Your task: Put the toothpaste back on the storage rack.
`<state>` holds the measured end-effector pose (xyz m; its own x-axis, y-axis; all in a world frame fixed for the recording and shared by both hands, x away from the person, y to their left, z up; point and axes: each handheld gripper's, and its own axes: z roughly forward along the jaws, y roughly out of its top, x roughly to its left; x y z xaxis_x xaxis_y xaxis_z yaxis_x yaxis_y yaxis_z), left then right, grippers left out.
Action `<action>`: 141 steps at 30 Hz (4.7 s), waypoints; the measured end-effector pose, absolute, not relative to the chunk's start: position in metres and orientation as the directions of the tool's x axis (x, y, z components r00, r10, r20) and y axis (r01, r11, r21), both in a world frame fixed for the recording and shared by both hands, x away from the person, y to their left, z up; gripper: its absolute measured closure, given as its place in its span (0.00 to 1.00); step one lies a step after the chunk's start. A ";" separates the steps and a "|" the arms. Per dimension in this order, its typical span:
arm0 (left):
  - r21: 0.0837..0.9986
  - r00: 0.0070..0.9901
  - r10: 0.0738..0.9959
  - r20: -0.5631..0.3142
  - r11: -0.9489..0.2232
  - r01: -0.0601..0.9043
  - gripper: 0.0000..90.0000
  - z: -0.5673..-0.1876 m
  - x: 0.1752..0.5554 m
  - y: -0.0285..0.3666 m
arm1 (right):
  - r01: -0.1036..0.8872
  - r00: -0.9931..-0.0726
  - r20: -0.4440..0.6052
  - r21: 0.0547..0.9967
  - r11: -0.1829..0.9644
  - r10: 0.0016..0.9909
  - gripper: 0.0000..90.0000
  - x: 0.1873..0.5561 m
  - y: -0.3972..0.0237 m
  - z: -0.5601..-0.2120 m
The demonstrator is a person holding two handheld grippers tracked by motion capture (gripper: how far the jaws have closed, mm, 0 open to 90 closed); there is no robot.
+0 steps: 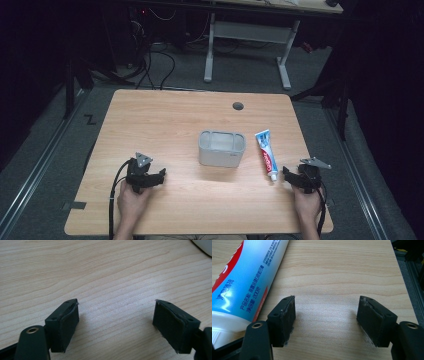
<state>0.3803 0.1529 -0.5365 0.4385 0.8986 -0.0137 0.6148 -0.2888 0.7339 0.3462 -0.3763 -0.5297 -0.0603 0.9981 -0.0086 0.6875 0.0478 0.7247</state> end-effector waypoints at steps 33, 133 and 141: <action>0.734 0.443 0.896 -0.015 -0.291 0.614 0.24 -0.537 0.380 0.153 | 0.688 -0.134 0.005 0.720 0.089 0.991 0.51 0.324 -0.359 -0.517; 0.733 0.446 0.895 -0.014 -0.295 0.613 0.23 -0.536 0.379 0.154 | 0.651 -0.341 -0.023 0.716 0.254 0.940 0.58 0.413 -0.293 -0.459; 0.733 0.446 0.895 -0.013 -0.295 0.613 0.23 -0.537 0.379 0.153 | 0.660 -0.344 -0.054 0.696 0.282 0.938 0.59 0.429 -0.291 -0.454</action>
